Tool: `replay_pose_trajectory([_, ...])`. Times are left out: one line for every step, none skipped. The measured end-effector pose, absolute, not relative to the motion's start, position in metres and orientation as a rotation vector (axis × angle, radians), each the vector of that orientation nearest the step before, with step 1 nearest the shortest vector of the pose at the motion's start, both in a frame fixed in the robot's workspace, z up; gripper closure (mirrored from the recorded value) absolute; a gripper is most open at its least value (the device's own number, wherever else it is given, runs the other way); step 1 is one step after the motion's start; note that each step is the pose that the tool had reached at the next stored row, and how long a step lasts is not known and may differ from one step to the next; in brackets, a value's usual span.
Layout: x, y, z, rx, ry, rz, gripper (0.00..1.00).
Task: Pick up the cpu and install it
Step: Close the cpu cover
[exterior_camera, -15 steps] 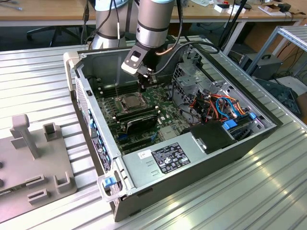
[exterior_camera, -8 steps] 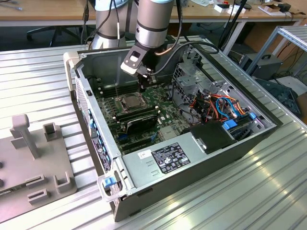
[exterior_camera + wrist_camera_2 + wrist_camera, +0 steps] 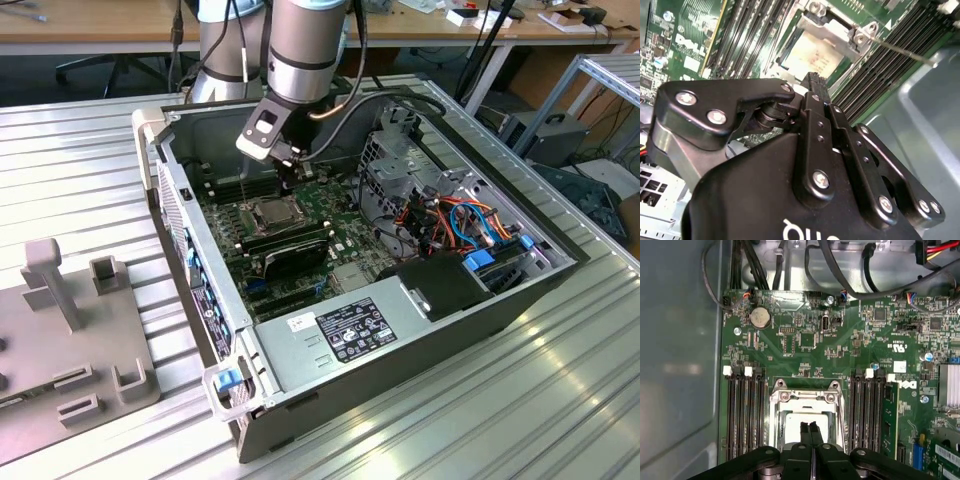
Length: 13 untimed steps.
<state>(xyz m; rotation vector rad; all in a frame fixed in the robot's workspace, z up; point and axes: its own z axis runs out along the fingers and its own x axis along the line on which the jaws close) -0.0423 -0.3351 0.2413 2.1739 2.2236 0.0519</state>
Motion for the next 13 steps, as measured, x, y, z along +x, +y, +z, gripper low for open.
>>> replay_pose_trajectory([-0.044,-0.335,0.241,2.174,2.224,0.052,0.89])
replay_pose_trajectory([-0.045,-0.335,0.241,2.174,2.224,0.052,0.89])
replay_pose_trajectory([-0.047,-0.335,0.240,2.174,2.224,0.052,0.89])
replay_pose_trajectory([-0.049,-0.335,0.240,2.174,2.224,0.052,0.89])
replay_pose_trajectory([-0.051,-0.335,0.239,2.174,2.224,0.052,0.89])
replay_pose_trajectory([-0.054,-0.335,0.239,2.174,2.224,0.052,0.89])
replay_pose_trajectory([-0.058,-0.335,0.238,2.174,2.224,0.052,0.89])
replay_pose_trajectory([-0.060,-0.335,0.238,2.174,2.224,0.052,0.89])
replay_pose_trajectory([-0.062,-0.335,0.237,2.174,2.224,0.052,0.89])
replay_pose_trajectory([-0.066,-0.335,0.236,2.174,2.224,0.052,0.89])
replay_pose_trajectory([-0.068,-0.335,0.236,2.174,2.224,0.052,0.89])
replay_pose_trajectory([-0.070,-0.335,0.235,2.174,2.224,0.052,0.89])
replay_pose_trajectory([-0.071,-0.335,0.235,2.174,2.224,0.052,0.89])
